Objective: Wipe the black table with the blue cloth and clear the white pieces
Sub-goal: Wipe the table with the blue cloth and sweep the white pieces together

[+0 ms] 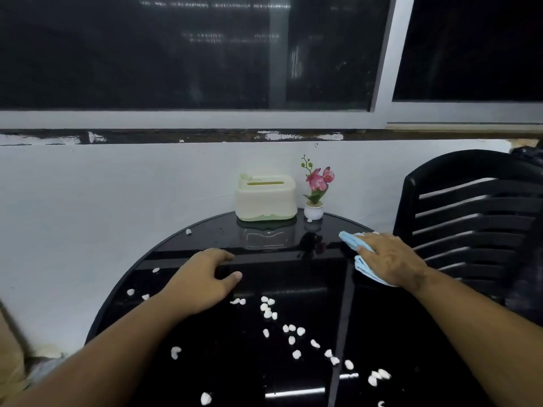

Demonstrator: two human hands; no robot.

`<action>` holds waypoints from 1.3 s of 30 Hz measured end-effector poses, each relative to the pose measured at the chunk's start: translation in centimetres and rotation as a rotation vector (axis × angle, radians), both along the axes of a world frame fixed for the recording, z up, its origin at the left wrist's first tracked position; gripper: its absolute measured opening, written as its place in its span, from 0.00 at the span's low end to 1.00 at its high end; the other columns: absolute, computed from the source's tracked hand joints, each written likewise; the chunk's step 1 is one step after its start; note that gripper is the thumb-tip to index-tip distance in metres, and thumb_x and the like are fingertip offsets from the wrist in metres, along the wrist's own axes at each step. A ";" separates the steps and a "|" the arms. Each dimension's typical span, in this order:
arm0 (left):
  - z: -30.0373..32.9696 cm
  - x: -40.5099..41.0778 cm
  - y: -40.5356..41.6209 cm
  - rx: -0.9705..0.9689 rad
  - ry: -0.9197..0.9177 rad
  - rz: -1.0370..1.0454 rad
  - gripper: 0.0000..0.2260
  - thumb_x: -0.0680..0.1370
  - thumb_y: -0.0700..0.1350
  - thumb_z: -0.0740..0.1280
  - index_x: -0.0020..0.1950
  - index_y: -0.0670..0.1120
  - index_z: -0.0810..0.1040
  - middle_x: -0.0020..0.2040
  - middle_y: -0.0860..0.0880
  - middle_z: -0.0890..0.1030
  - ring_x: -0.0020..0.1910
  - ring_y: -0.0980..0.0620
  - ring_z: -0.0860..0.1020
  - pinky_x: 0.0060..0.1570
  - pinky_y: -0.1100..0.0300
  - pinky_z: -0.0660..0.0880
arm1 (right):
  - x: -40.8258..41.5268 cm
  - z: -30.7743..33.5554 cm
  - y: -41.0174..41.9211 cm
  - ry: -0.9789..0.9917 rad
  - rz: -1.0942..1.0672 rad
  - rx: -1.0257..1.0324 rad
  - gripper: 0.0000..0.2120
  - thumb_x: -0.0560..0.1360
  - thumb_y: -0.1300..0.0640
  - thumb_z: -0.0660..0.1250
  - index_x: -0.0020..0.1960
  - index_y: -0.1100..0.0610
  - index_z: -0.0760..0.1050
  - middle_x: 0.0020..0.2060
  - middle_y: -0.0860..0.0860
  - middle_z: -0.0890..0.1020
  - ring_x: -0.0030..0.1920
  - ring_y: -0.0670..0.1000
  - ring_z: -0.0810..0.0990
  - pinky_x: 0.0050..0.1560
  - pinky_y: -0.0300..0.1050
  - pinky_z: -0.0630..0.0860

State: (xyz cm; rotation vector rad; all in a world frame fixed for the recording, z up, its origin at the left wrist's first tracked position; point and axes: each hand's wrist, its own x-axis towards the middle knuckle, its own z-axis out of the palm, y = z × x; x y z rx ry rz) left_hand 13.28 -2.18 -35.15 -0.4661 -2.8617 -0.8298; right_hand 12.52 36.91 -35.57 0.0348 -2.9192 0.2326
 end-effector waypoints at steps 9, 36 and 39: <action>2.3 -6.8 10.1 0.000 -0.035 -0.196 0.21 0.77 0.54 0.68 0.68 0.52 0.74 0.68 0.54 0.74 0.66 0.55 0.73 0.64 0.60 0.67 | -3.3 -2.5 1.3 -0.038 -0.104 0.202 0.30 0.75 0.41 0.39 0.70 0.45 0.66 0.67 0.49 0.74 0.60 0.60 0.73 0.62 0.56 0.69; 1.9 -18.3 23.6 -0.110 0.074 -0.223 0.16 0.78 0.41 0.60 0.65 0.47 0.74 0.64 0.41 0.74 0.60 0.44 0.74 0.56 0.57 0.71 | -2.5 -3.0 1.3 0.041 -0.092 0.202 0.35 0.72 0.40 0.32 0.74 0.43 0.60 0.74 0.46 0.67 0.69 0.59 0.65 0.69 0.57 0.64; 2.6 -18.0 23.3 -0.096 0.112 -0.241 0.16 0.78 0.40 0.60 0.64 0.49 0.74 0.63 0.42 0.74 0.59 0.45 0.74 0.57 0.55 0.73 | -2.9 -3.2 1.4 0.003 -0.089 0.174 0.35 0.72 0.40 0.32 0.74 0.44 0.60 0.73 0.46 0.67 0.69 0.60 0.65 0.69 0.59 0.63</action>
